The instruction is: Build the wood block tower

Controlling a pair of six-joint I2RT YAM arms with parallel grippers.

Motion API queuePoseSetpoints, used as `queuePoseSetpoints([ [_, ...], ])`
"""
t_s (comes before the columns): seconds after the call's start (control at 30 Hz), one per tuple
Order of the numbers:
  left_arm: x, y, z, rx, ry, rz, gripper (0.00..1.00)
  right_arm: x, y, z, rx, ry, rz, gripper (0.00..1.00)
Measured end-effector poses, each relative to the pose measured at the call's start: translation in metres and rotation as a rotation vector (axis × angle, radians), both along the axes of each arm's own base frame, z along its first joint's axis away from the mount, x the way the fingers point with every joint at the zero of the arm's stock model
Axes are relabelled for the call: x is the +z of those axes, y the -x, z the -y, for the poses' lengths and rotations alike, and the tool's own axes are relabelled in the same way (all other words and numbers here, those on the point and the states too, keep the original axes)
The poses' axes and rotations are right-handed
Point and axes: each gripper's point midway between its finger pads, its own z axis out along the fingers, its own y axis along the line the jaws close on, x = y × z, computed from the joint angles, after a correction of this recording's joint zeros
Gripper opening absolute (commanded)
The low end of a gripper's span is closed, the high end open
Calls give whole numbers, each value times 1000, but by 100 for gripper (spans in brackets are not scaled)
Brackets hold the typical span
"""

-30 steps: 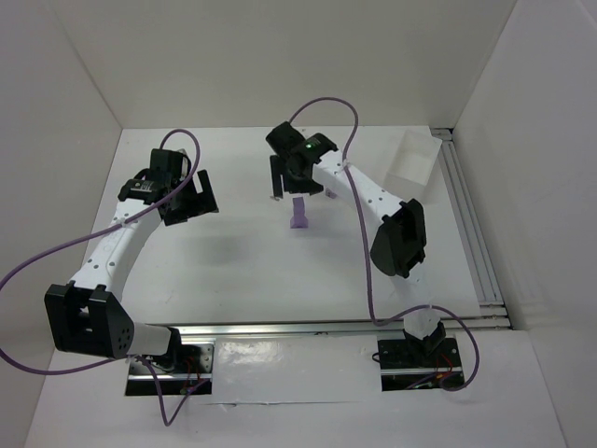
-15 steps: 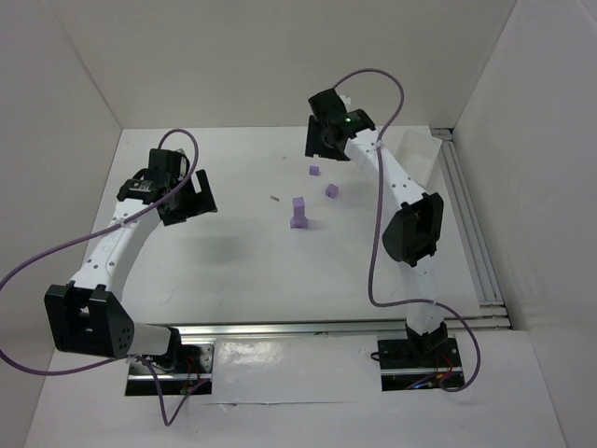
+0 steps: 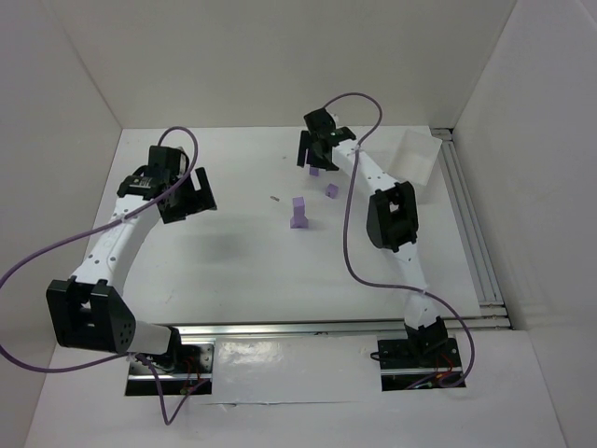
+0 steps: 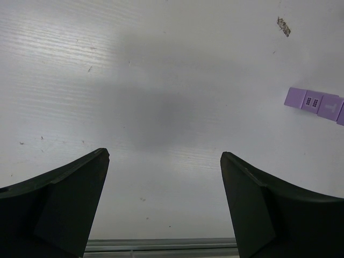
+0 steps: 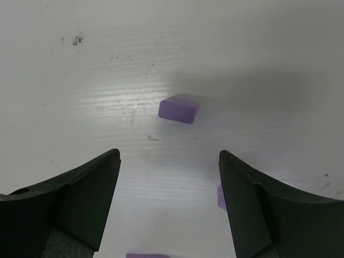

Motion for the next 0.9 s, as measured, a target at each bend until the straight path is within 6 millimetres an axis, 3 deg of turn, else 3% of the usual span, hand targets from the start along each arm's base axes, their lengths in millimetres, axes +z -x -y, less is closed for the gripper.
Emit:
queuePoseSetpoints([
  [0.23,-4,-4,-2,7,-2,-16,98,-17,-24,-13,14,-27,49,79],
  [0.4,-7,-5,-5,14,-3,-25,98,-34,-29,-10,-3,-4,47,80],
  [0.6,-12,-6,-9,24,-4,-40,98,-56,-31,-6,-8,24,28,68],
  [0.77,-14,-7,-9,25,-4,-46,98,-57,-36,-1,-19,33,40,56],
  [0.9,-15,-7,-9,24,-4,-49,98,-54,-40,1,-28,37,57,36],
])
